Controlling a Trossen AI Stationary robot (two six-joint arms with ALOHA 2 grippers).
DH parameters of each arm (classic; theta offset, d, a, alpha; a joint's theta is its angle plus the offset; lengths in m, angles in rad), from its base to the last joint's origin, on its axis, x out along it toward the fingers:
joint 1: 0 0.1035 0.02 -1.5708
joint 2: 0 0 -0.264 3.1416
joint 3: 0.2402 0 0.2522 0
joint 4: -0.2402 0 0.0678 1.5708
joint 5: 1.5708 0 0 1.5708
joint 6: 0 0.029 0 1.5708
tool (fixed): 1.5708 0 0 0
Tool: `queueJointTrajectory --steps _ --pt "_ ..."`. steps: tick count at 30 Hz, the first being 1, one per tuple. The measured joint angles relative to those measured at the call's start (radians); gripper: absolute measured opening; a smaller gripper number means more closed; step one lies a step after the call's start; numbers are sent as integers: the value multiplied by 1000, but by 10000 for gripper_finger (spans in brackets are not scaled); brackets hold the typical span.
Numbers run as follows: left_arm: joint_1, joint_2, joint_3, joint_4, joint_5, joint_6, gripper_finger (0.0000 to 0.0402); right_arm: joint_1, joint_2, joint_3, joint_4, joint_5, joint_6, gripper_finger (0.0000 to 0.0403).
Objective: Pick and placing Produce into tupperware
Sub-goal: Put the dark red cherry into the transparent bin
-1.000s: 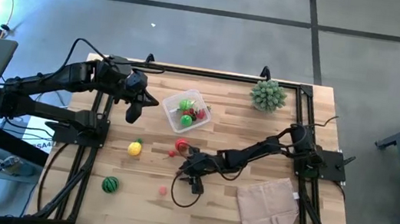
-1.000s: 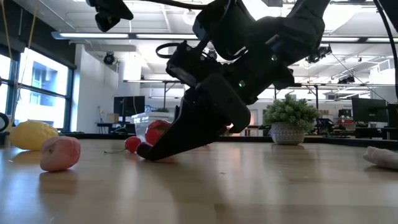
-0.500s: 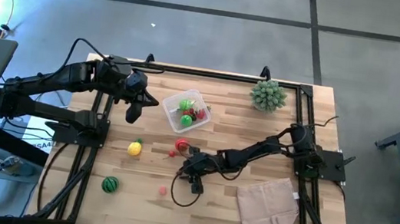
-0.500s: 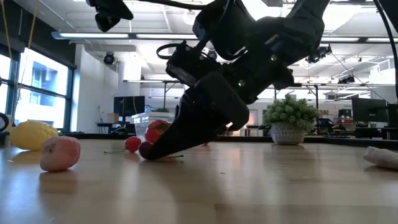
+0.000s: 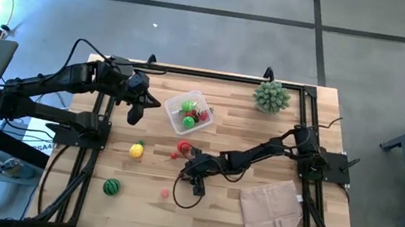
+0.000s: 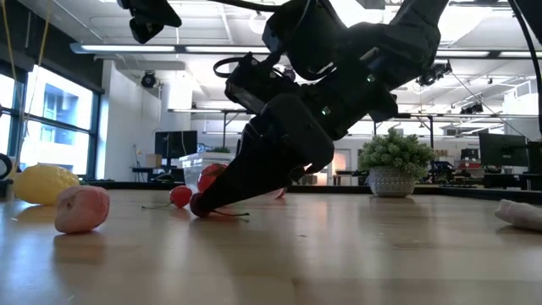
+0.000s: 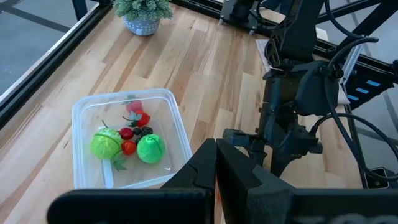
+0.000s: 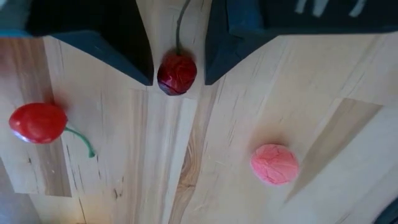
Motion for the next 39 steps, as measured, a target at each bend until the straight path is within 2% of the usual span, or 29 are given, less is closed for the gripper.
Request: queueJointTrajectory --steps 11,21,29,33,39 --pt "0 0 0 0 0 0 1 0 0 0 -1 0 0 132" --pt "0 0 0 0 0 0 1 0 0 0 -8 -11 23 88" --pt "0 0 0 0 0 0 1 0 -3 0 10 2 18 80" --pt "0 0 0 0 0 0 1 -1 -33 -1 35 24 15 80" --pt "0 0 0 0 0 0 1 -20 -159 -1 51 100 -21 76"
